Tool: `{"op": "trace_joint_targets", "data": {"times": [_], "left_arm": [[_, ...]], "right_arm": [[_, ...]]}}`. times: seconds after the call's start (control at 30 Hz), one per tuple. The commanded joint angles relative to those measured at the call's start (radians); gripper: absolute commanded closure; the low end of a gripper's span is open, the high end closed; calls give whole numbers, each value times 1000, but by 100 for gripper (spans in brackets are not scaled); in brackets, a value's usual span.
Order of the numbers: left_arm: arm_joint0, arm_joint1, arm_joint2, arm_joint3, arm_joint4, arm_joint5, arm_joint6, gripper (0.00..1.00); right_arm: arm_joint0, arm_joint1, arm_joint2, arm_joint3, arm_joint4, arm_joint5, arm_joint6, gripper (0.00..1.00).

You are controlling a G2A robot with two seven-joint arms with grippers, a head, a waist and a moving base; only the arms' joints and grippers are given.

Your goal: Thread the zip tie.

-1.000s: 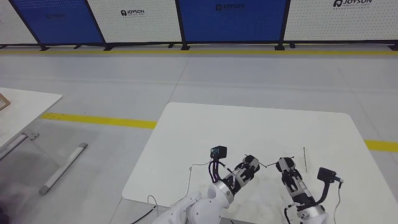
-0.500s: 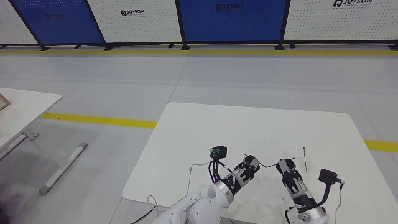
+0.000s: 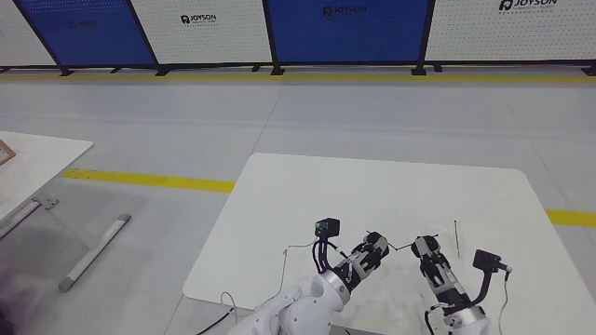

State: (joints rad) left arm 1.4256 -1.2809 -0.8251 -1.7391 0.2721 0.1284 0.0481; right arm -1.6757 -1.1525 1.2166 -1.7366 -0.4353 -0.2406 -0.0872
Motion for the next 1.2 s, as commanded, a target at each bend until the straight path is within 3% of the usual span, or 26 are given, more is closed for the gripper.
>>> {"op": "trace_joint_targets", "data": {"times": [0.0, 1.17], "left_arm": [[0, 0, 0, 0, 0, 0, 0, 100], [0, 0, 0, 0, 0, 0, 0, 100]], "right_arm": [[-3, -1, 2, -1, 1, -4, -3, 100], [-26, -19, 34, -8, -8, -22, 10, 100]]}}
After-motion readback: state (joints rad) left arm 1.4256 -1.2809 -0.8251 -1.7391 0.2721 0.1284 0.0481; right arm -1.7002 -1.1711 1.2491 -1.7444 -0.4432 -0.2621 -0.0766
